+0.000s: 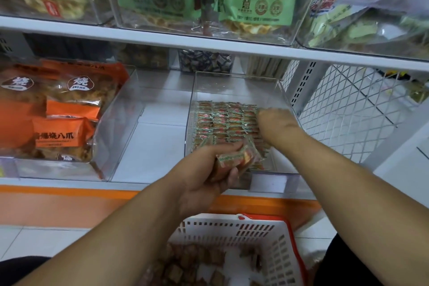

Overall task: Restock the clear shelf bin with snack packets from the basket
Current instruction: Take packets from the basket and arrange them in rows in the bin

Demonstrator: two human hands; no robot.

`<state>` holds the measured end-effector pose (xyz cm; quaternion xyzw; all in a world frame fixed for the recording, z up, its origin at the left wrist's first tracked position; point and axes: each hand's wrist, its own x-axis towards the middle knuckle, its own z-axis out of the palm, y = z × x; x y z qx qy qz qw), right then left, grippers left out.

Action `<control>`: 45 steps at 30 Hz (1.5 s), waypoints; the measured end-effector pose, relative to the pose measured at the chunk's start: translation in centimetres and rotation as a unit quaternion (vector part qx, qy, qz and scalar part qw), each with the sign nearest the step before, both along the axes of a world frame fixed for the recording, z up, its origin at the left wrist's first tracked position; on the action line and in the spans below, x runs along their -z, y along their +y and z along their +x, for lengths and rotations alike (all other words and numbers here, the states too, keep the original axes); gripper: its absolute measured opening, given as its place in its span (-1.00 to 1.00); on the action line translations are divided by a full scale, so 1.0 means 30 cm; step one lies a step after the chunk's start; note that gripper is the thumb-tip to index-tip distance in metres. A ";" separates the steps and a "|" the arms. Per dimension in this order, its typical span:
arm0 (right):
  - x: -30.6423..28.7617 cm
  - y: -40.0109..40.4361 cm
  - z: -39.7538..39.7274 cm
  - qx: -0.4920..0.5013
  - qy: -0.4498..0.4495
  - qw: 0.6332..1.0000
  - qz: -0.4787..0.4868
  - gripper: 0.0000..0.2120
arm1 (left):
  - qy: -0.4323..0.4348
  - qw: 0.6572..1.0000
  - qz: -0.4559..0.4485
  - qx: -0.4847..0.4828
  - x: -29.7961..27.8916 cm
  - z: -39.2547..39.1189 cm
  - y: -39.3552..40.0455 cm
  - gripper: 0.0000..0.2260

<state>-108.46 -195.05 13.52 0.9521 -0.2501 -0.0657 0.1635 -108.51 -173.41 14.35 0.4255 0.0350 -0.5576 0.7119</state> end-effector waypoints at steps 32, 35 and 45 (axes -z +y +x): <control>-0.109 0.348 -0.340 -0.080 -0.428 0.675 0.596 -0.80 | 0.094 0.984 -0.057 -0.143 -0.017 0.020 0.107 -0.49; -0.109 0.379 -0.344 -0.032 -0.355 0.607 0.710 -0.90 | 0.057 0.987 -0.038 -0.144 -0.014 0.020 0.106 -0.39; -0.113 0.404 -0.345 -0.047 -0.243 0.532 0.810 -0.66 | 0.010 0.998 -0.028 -0.059 -0.008 0.006 0.106 -0.38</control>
